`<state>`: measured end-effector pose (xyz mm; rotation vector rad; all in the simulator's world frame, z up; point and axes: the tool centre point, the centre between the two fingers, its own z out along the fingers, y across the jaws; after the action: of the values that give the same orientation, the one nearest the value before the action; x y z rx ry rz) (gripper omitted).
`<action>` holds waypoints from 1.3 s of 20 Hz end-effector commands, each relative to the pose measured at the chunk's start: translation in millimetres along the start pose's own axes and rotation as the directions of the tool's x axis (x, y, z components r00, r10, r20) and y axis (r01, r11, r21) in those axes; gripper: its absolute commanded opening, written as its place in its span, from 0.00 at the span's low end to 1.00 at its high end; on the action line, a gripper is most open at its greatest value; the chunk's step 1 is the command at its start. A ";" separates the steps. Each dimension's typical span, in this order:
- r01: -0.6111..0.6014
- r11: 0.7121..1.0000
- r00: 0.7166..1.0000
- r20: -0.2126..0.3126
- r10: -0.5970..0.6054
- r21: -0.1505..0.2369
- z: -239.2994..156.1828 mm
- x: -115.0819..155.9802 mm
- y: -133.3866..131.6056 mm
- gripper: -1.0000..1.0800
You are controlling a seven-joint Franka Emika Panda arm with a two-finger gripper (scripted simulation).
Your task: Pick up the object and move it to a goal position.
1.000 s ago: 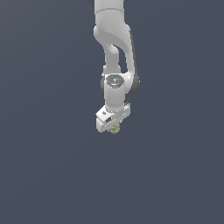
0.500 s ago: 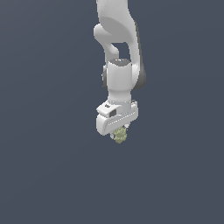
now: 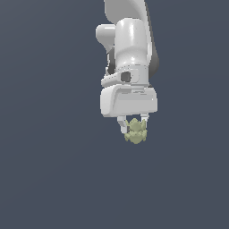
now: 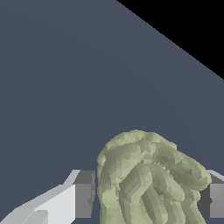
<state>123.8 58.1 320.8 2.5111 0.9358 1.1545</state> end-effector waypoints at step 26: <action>-0.010 0.974 0.950 -0.307 -0.061 -0.224 -109.8 102.9 49.8 0.00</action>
<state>115.0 78.4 477.9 2.1714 0.8496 1.5863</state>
